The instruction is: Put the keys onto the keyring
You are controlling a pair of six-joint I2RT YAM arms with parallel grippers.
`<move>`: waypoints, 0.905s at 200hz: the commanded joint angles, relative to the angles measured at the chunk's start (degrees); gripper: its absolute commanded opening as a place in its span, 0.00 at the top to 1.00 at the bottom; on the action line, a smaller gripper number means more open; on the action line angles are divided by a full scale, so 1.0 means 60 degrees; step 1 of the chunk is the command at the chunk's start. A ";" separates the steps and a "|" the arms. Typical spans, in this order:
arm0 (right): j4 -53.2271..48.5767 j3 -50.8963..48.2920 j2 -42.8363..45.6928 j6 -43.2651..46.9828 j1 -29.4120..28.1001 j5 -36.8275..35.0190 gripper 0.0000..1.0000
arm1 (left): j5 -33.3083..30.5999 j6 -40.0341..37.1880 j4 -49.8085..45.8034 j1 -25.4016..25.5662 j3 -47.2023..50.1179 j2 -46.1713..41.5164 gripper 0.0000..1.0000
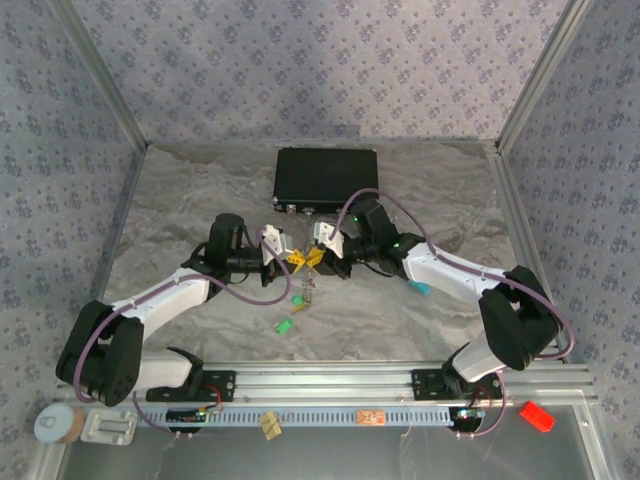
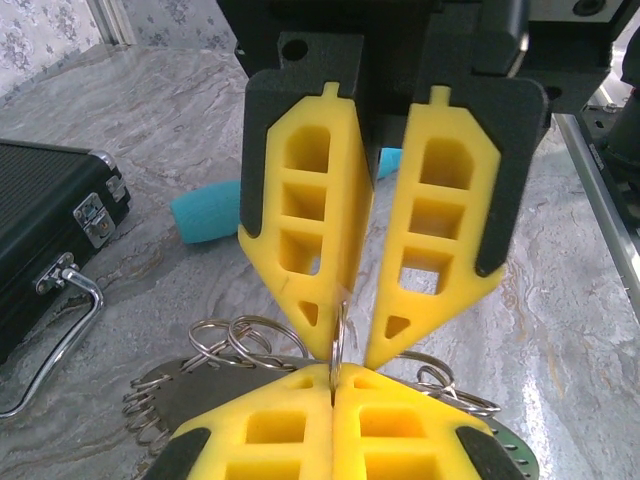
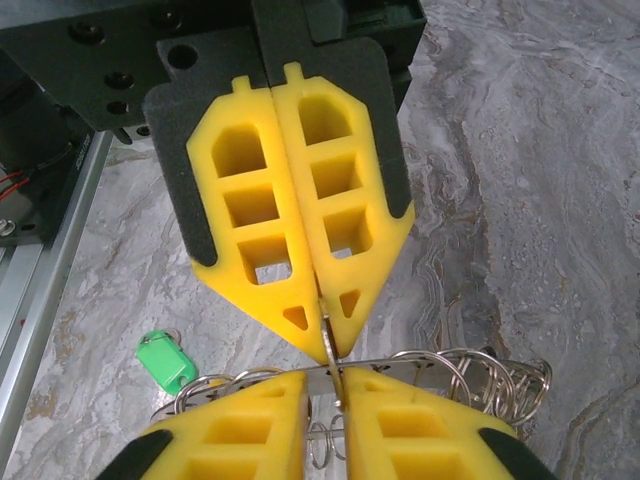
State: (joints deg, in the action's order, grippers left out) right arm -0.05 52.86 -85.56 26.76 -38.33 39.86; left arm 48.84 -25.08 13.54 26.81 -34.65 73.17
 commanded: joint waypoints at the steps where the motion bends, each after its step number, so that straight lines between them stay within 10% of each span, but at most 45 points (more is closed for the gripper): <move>1: -0.0018 0.0339 0.0119 0.0138 -0.0004 0.0256 0.88 | 0.0393 -0.0231 0.0292 0.0058 -0.0014 -0.0124 1.00; 70: -0.1862 0.1106 0.0060 0.1239 -0.0122 -0.0142 1.00 | -0.0140 -0.0490 -0.0733 0.0167 -0.0464 -0.0275 0.78; 181: -0.4736 0.2890 -0.0620 0.2880 -0.0782 -0.1716 1.00 | -0.0178 -0.0819 -0.1476 0.0235 -0.0814 -0.0434 0.80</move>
State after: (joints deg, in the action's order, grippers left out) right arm -25.10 66.57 -88.64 41.78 -42.24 30.28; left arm 46.68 -28.82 4.40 27.88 -38.11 72.20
